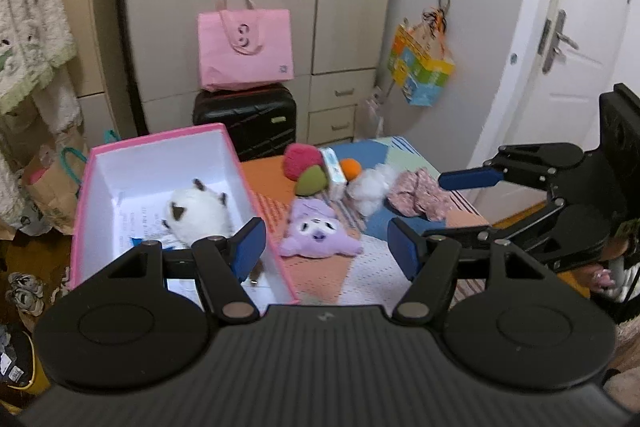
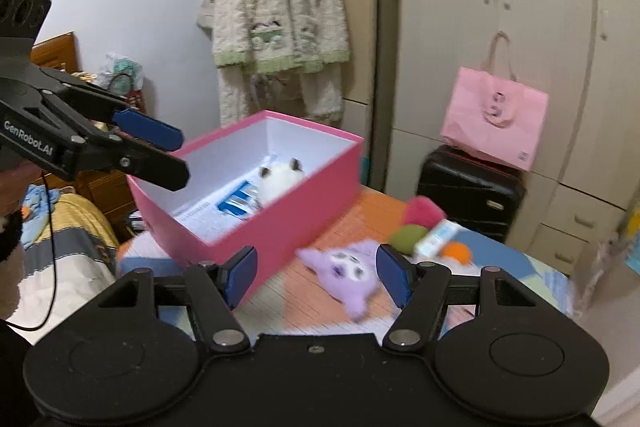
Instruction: Organize soft objects
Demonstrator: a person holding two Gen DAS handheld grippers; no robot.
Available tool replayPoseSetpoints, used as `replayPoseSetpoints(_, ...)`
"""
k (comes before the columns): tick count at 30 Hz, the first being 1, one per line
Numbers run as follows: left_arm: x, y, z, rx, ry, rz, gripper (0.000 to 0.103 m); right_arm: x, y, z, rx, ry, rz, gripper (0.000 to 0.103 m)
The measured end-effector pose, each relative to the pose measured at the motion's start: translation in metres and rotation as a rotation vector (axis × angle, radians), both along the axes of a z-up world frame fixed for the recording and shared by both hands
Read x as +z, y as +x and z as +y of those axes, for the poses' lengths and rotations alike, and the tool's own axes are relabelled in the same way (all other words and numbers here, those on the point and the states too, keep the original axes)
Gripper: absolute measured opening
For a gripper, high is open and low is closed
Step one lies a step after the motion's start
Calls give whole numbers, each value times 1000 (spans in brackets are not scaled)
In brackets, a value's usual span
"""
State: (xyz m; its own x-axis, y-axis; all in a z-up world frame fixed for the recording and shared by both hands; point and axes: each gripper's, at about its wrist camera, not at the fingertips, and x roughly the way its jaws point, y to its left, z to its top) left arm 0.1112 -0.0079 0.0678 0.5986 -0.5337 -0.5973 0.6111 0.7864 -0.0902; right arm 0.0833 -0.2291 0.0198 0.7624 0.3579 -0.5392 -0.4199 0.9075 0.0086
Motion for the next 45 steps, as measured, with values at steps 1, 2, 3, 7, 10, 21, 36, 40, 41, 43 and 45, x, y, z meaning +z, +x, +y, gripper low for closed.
replayPoseSetpoints(1,-1,-1,-5,-6,2,6,66,-2,-2,-7,-13,-1,0,71)
replayPoseSetpoints(2,-4,-1,-11,-13,6,13,66,-4,-3,-13,-26,-3,-2,71)
replayPoseSetpoints(3,-6,-1,-18,-19,11,16,66,-7,-5,-20,-39,-3,-4,71)
replayPoseSetpoints(7,-15,0,-41,-33,32,25,66,-17,-6,-48,-88,21,5,71)
replayPoseSetpoints(10,-23,4,-58,-33,45,37,66,-26,-4,-64,-106,54,17,71)
replayPoseSetpoints(21,-64,39,-113,-4,41,69,66,-74,25,-95,-211,10,36,75)
replayPoseSetpoints(36,-123,106,-181,46,-103,68,66,-130,77,-127,-372,51,54,88)
replayPoseSetpoints(40,-139,123,-193,117,-109,97,66,-141,88,-134,-379,84,105,89)
replayPoseSetpoints(41,-142,125,-196,128,-104,91,66,-142,90,-135,-377,88,113,89)
replayPoseSetpoints(43,-149,129,-201,139,-83,98,66,-146,94,-135,-369,85,127,90)
replayPoseSetpoints(45,-155,133,-204,155,-74,111,66,-150,96,-133,-364,73,140,90)
